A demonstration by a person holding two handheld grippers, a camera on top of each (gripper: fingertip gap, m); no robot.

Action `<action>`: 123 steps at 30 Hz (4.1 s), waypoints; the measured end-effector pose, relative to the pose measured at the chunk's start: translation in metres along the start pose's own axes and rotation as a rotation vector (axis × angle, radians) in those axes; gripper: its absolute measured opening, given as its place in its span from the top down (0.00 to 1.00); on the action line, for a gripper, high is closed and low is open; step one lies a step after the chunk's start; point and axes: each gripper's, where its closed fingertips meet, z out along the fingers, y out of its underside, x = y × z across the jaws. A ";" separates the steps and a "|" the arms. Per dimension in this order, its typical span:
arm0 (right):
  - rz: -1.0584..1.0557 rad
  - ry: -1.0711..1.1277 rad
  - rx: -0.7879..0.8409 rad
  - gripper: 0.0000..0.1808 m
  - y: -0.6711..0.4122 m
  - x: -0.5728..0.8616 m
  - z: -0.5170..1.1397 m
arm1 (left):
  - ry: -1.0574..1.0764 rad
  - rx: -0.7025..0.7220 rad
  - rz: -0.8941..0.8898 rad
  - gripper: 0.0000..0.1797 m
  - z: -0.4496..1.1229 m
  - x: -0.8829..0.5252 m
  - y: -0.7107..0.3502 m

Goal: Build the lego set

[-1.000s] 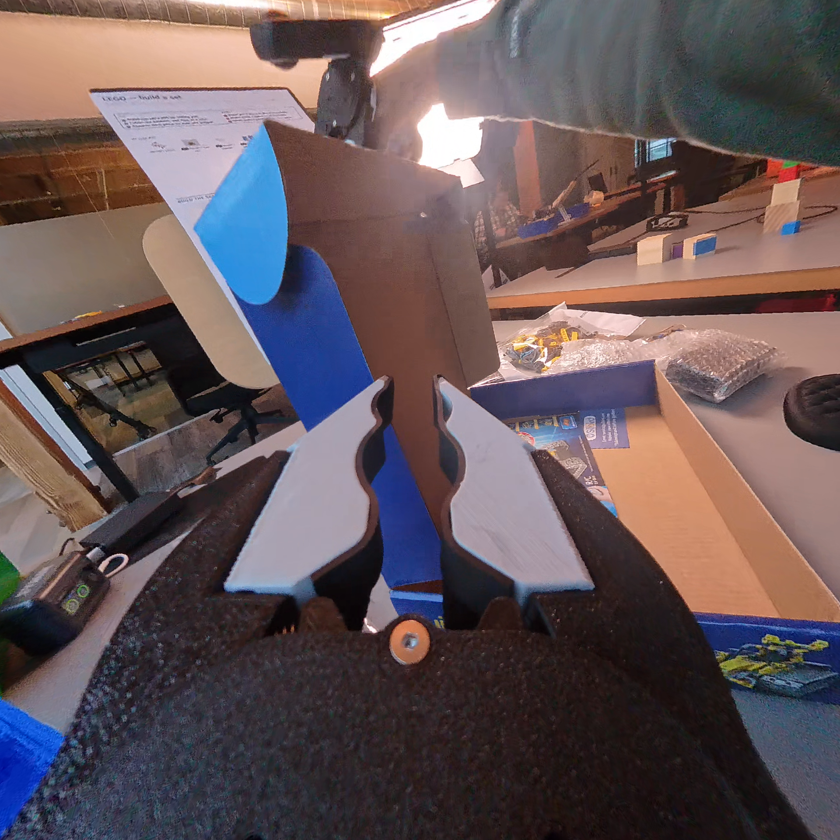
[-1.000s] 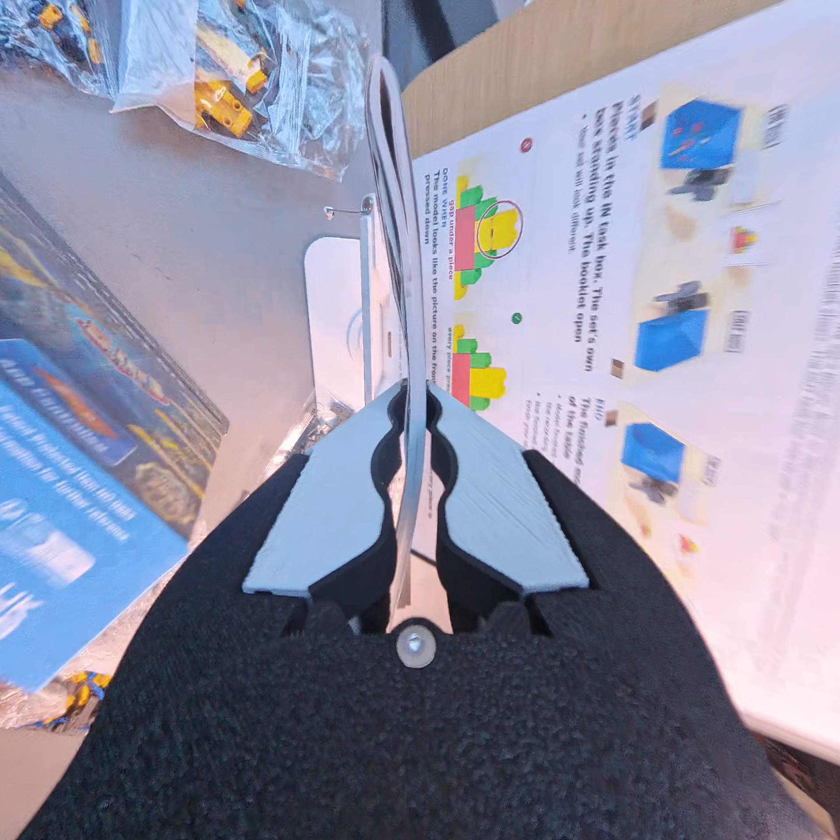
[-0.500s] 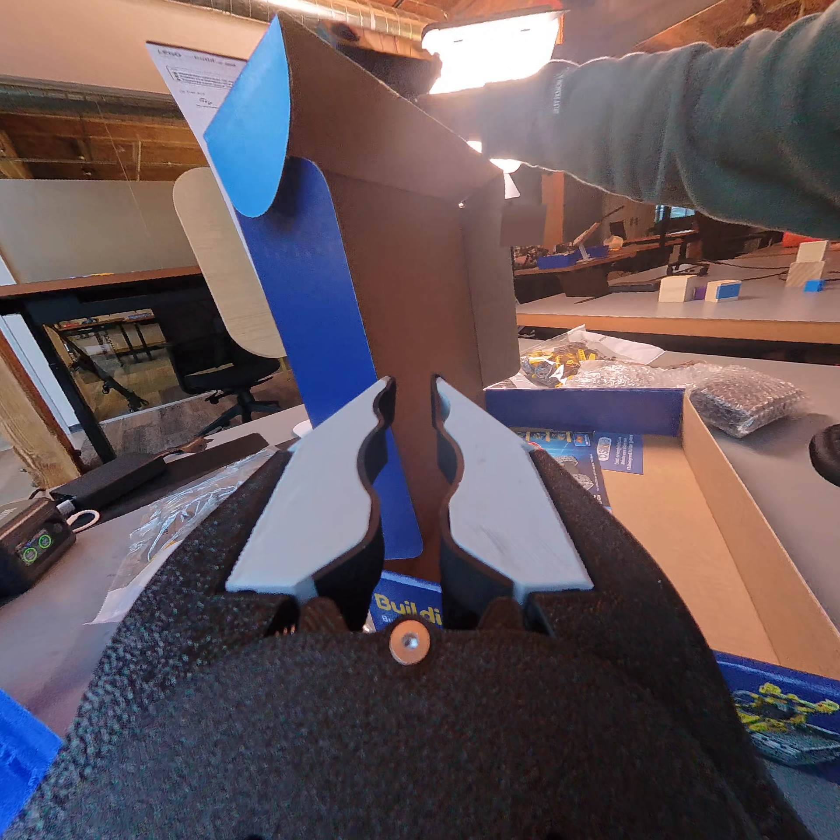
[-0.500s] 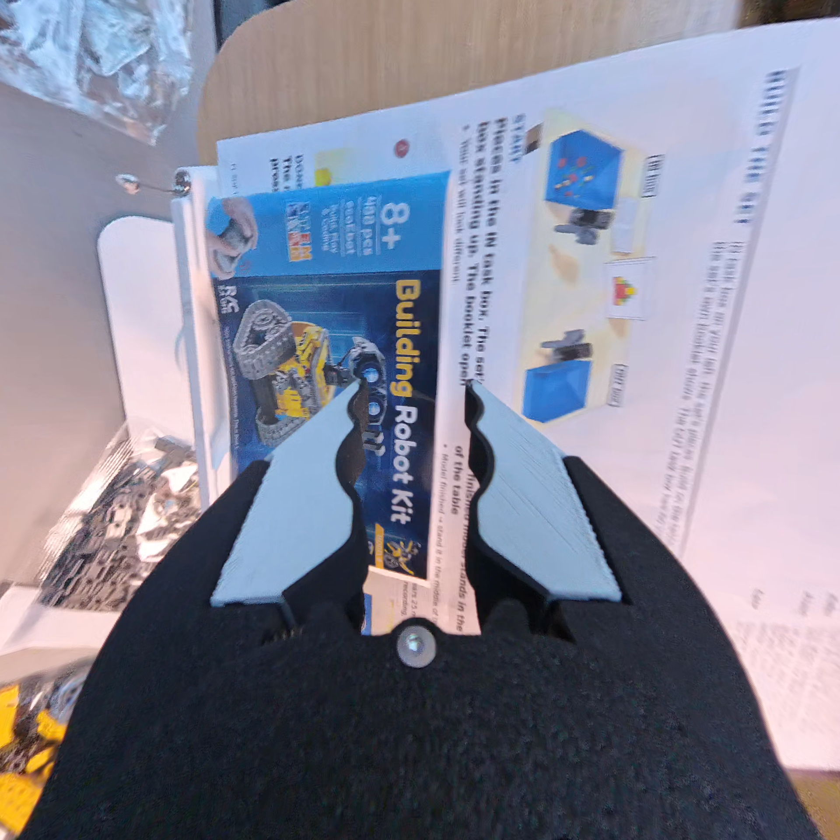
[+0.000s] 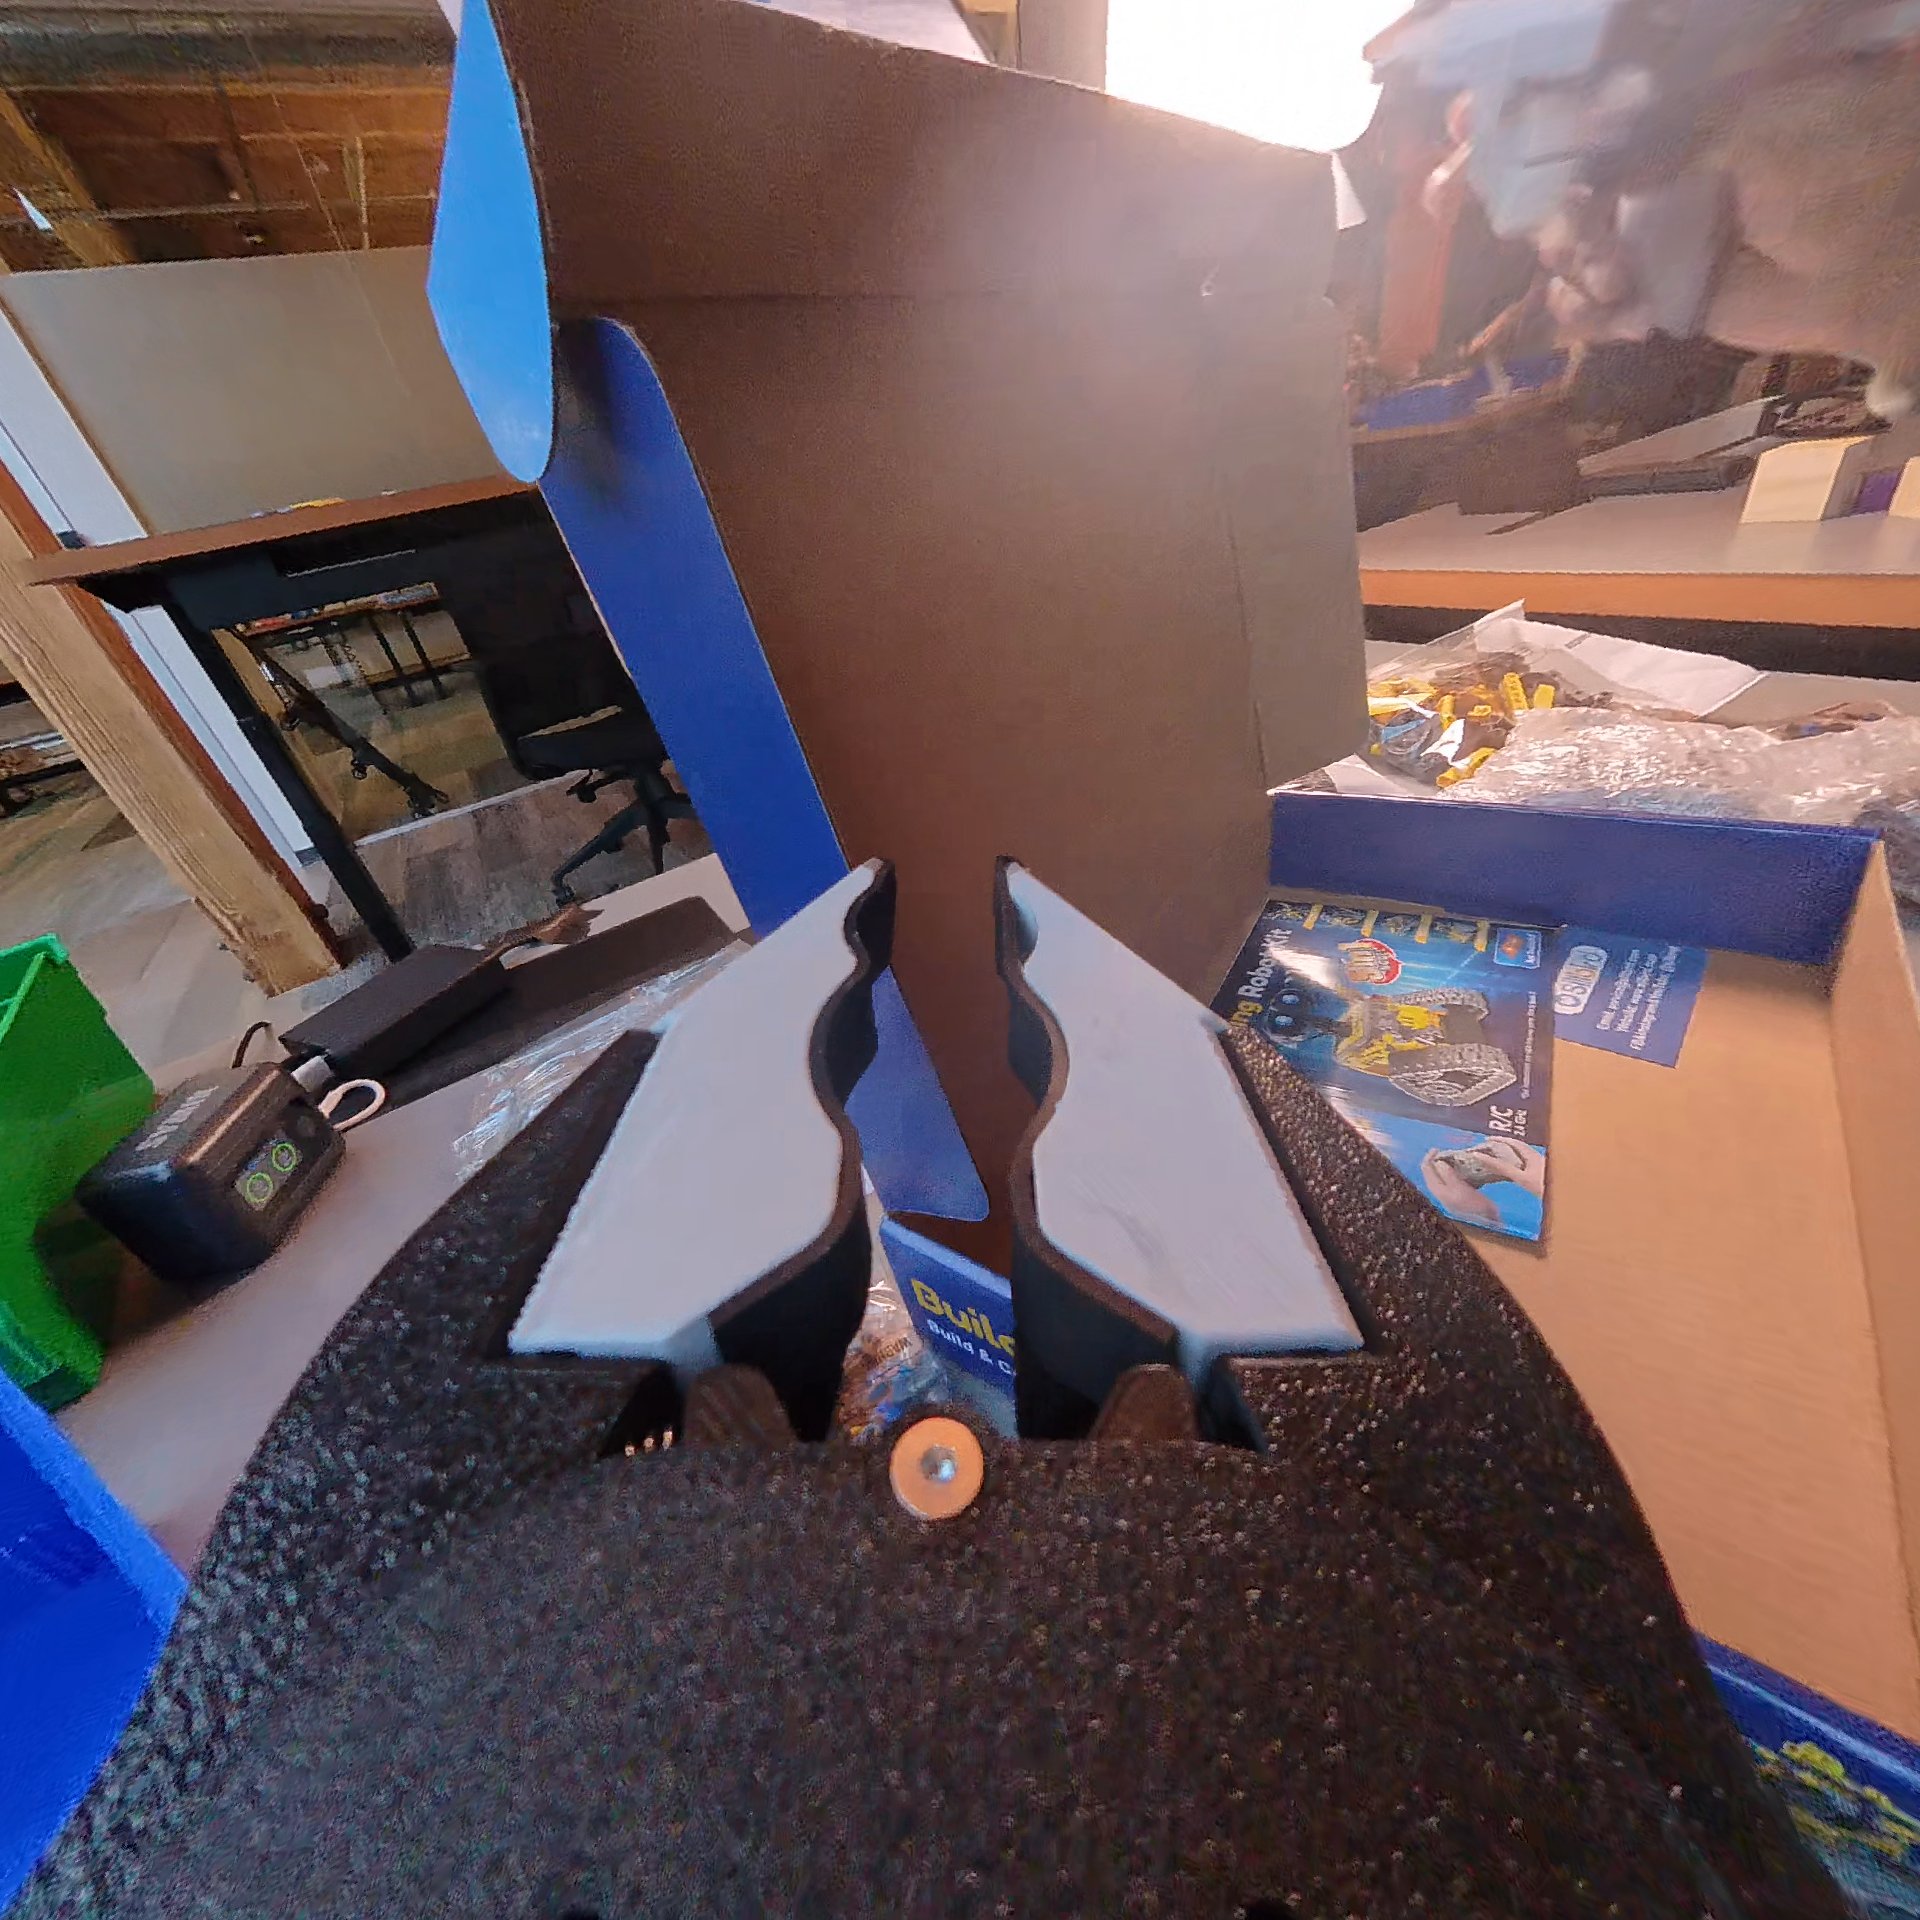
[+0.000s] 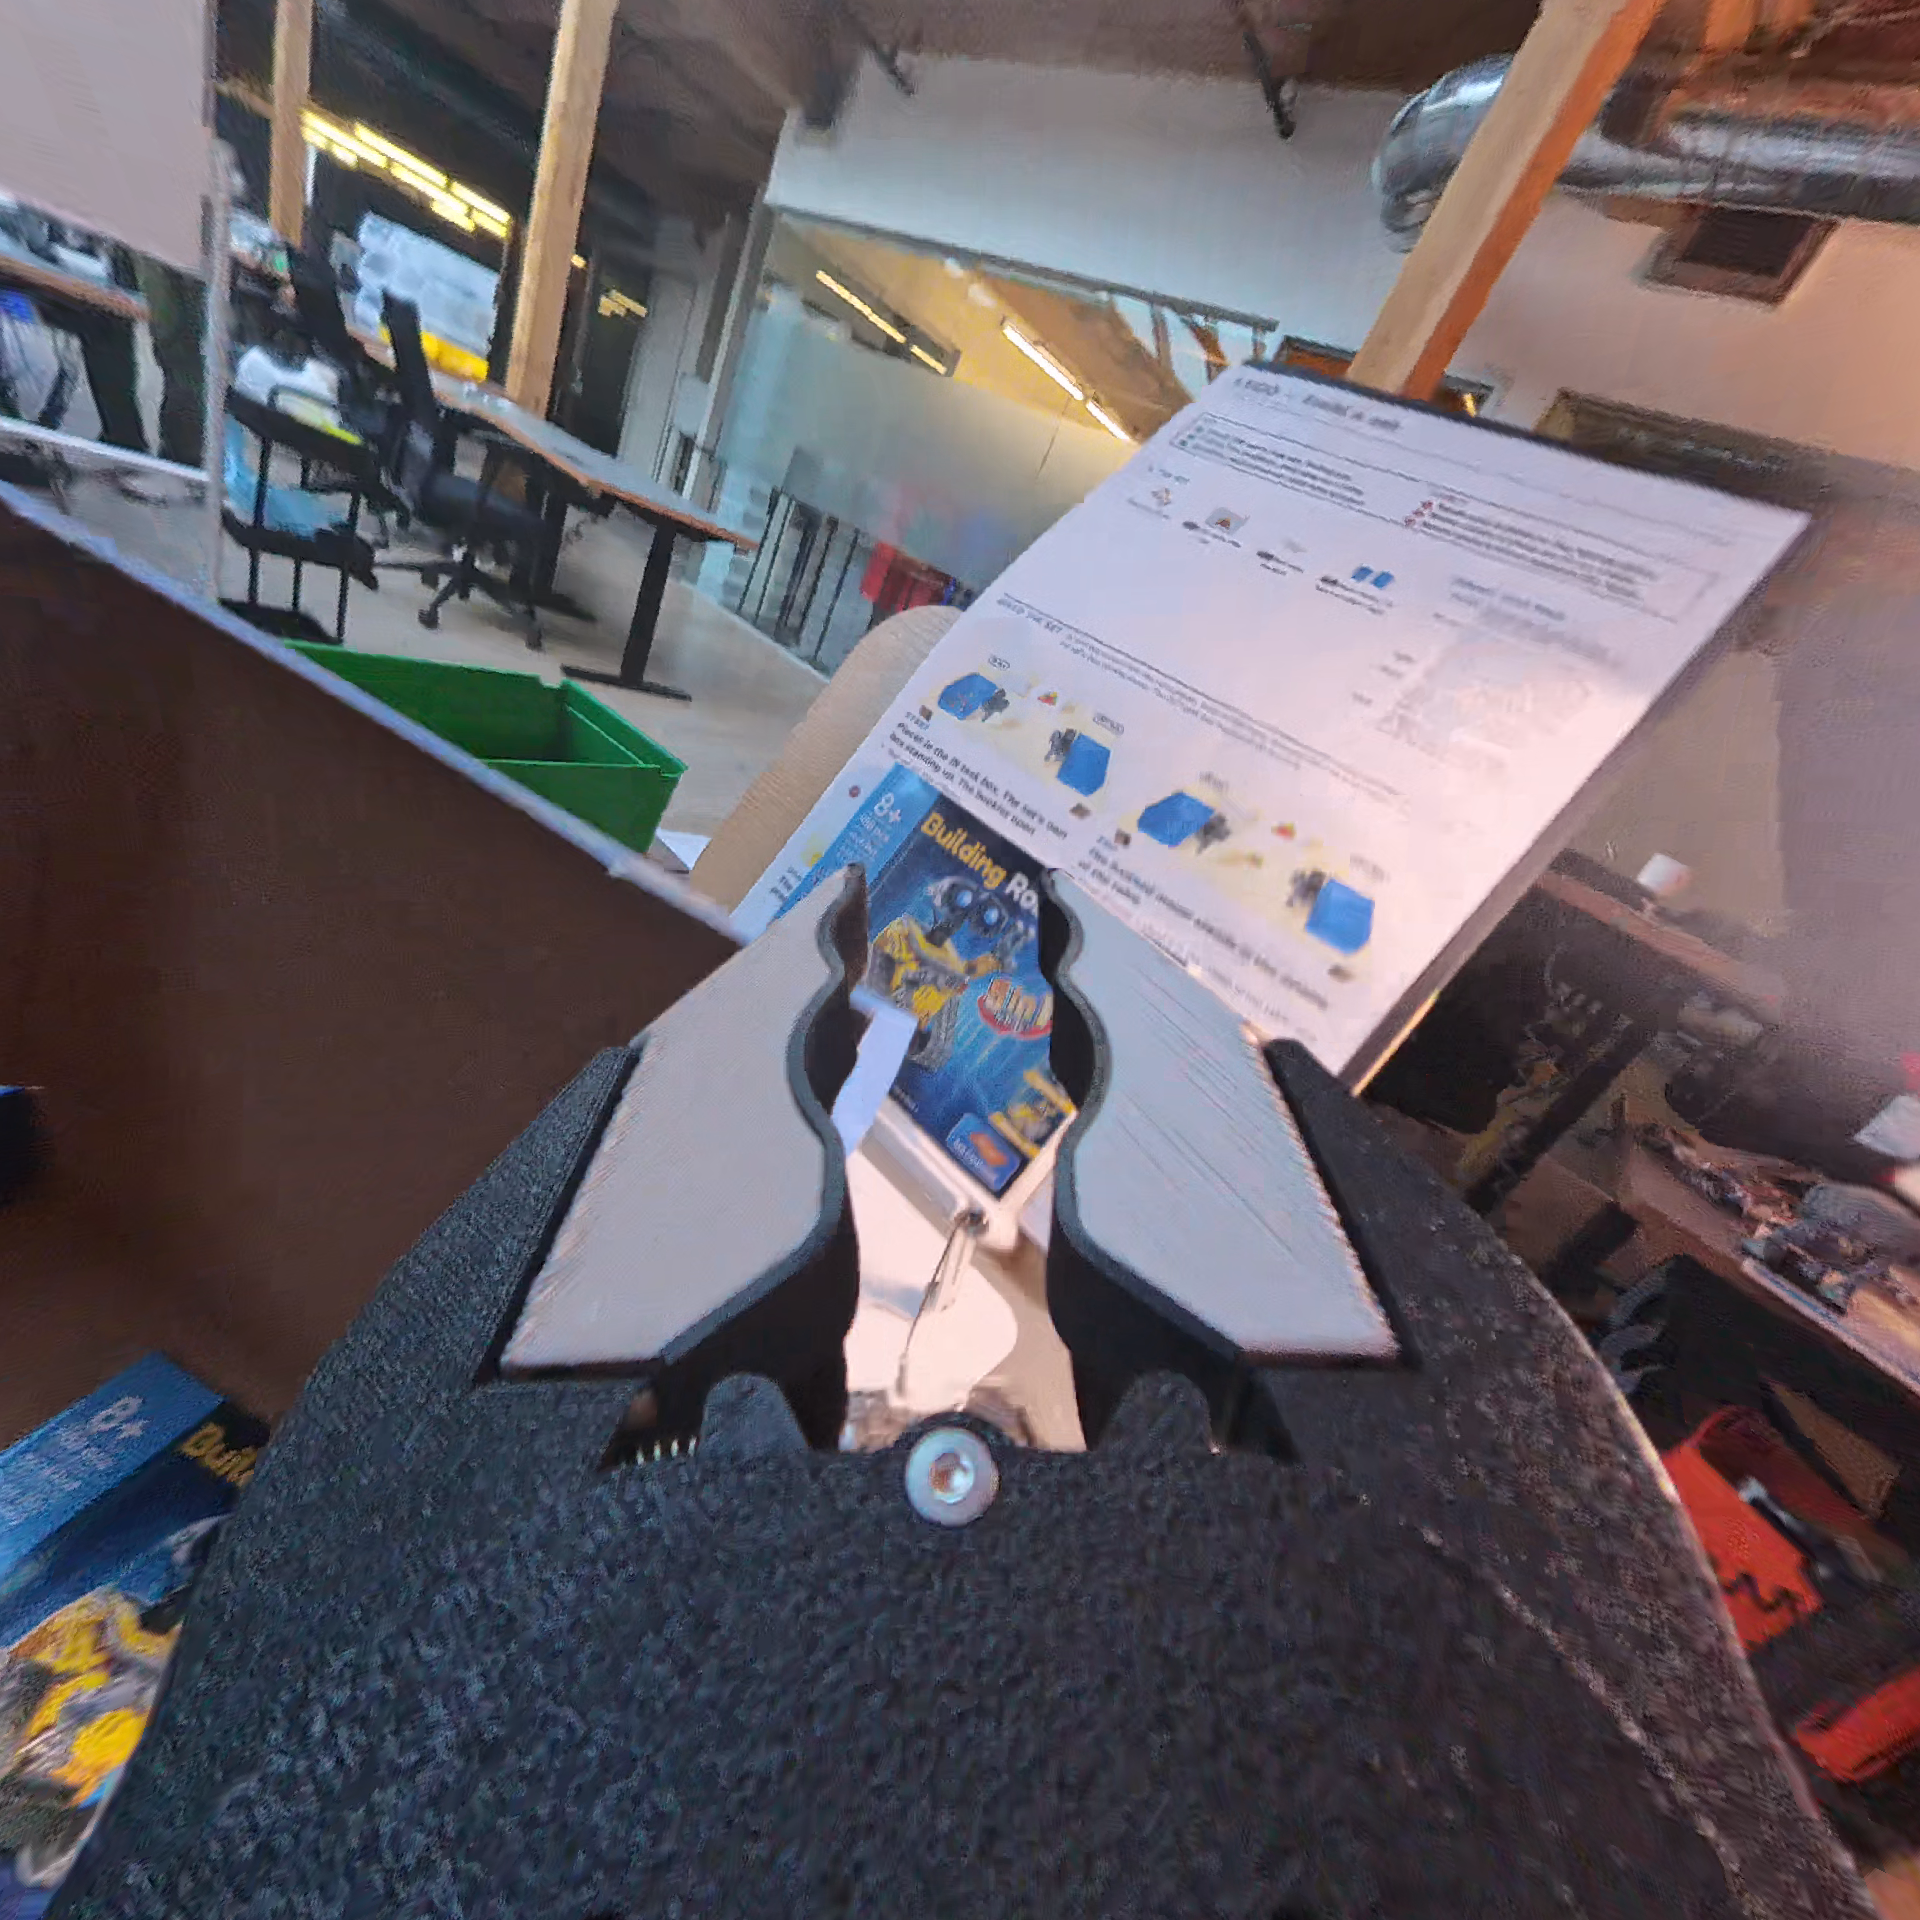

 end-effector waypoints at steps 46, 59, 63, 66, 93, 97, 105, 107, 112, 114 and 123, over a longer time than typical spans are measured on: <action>0.170 -0.235 -0.686 0.91 0.200 -0.165 -0.122 | -0.104 -0.272 0.088 0.93 -0.013 0.035 0.048; -0.088 -0.527 -0.566 0.75 0.151 -0.212 -0.230 | 0.295 -0.260 0.051 0.76 -0.105 0.069 0.034; -0.268 -0.297 -0.592 0.73 0.157 -0.197 -0.223 | 0.334 -0.304 0.189 0.73 -0.118 0.082 0.041; -0.301 -0.192 -0.527 0.74 0.144 -0.189 -0.219 | 0.321 -0.254 0.221 0.74 -0.119 0.089 0.034; -0.433 -0.227 -0.553 0.62 0.175 -0.246 -0.240 | 0.117 -0.239 0.497 0.74 -0.112 0.102 0.070; -0.521 -0.110 -0.508 0.64 0.171 -0.236 -0.236 | 0.108 -0.191 0.523 0.88 -0.111 0.107 0.062; -0.603 0.010 -0.327 0.70 0.141 -0.230 -0.226 | 0.147 -0.139 0.521 0.94 -0.115 0.114 0.041; -0.604 0.039 -0.298 0.73 0.134 -0.226 -0.228 | 0.146 -0.116 0.478 0.79 -0.118 0.111 0.034; -0.583 0.102 -0.217 0.75 0.114 -0.220 -0.228 | 0.129 -0.251 0.479 0.57 -0.116 0.101 0.060; -0.600 0.128 -0.186 0.74 0.107 -0.219 -0.227 | 0.084 -0.249 0.538 0.63 -0.108 0.100 0.061; -0.470 0.077 -0.119 0.92 0.082 -0.216 -0.224 | 0.010 -0.170 0.636 0.91 -0.091 0.081 0.010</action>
